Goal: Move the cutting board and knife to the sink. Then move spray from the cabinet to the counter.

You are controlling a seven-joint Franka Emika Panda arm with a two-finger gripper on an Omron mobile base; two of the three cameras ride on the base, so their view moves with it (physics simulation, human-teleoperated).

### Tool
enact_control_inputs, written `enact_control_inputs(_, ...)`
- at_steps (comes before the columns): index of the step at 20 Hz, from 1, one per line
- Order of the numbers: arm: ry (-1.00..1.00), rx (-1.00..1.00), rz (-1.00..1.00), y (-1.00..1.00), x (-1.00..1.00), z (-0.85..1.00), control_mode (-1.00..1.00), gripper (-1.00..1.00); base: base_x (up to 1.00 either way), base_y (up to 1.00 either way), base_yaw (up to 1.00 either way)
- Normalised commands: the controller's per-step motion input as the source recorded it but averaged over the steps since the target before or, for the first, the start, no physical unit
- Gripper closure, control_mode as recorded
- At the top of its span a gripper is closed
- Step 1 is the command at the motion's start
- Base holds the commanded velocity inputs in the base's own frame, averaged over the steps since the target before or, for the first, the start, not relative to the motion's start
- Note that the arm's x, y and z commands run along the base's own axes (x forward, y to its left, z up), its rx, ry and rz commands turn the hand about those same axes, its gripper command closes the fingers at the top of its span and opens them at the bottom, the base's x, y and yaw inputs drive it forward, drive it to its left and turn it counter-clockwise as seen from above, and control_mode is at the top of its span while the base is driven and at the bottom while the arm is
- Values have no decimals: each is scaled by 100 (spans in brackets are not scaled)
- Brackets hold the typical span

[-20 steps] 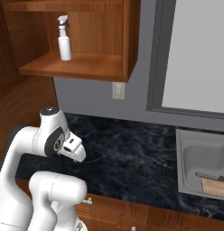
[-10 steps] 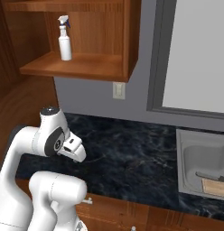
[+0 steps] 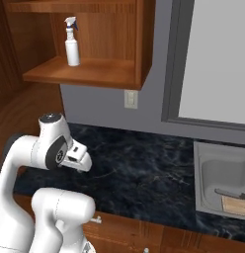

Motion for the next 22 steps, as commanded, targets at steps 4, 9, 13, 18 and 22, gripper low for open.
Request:
enact_control_inputs(4,-15,0,13,0,-4,42,-100,-100,0,0,0)
enact_control_inputs(9,-25,0,1,3,0,43,-100,-100,0,0,0)
enact_control_inputs(13,-29,0,0,9,0,45,-100,-100,0,0,0)
enact_control_inputs(18,-38,0,0,7,-2,52,-100,-100,0,0,0)
enact_control_inputs(22,-33,0,2,5,-1,51,-100,-100,0,0,0)
